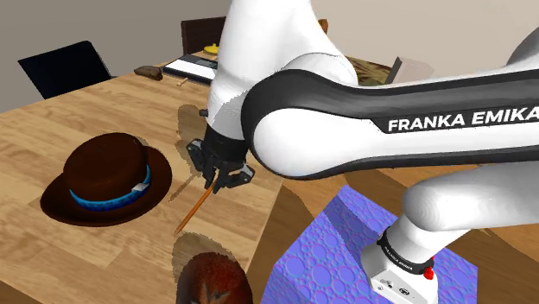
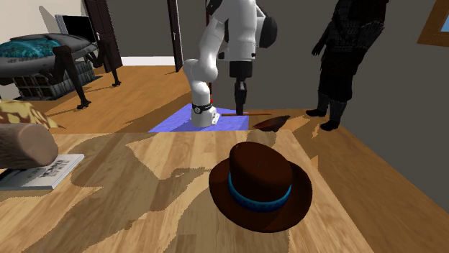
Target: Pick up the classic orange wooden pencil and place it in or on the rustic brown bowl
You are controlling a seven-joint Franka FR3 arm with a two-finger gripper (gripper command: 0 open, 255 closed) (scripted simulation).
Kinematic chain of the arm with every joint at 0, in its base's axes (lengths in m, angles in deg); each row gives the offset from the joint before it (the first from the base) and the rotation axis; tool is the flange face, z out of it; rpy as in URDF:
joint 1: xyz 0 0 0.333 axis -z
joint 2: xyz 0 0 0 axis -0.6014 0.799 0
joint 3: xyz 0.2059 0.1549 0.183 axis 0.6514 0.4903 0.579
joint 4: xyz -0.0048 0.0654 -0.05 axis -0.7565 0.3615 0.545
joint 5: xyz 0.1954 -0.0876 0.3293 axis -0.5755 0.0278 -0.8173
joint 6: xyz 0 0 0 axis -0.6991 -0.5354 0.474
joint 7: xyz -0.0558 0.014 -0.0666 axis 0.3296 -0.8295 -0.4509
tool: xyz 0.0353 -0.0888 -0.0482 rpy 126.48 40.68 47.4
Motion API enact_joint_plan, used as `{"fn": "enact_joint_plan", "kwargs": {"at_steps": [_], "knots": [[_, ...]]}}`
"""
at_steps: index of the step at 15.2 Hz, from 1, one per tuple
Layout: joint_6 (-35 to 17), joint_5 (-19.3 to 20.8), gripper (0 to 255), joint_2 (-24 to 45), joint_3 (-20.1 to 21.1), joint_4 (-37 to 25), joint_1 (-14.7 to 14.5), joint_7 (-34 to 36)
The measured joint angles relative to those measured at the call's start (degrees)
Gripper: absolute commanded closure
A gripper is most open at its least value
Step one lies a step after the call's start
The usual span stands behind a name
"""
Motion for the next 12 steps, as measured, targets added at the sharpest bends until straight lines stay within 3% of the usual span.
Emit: {"fn": "enact_joint_plan", "kwargs": {"at_steps": [12], "knots": [[7.65, -4.49, 255, -8.97, 2.19, -2.77, -10.95, 12.80]]}}
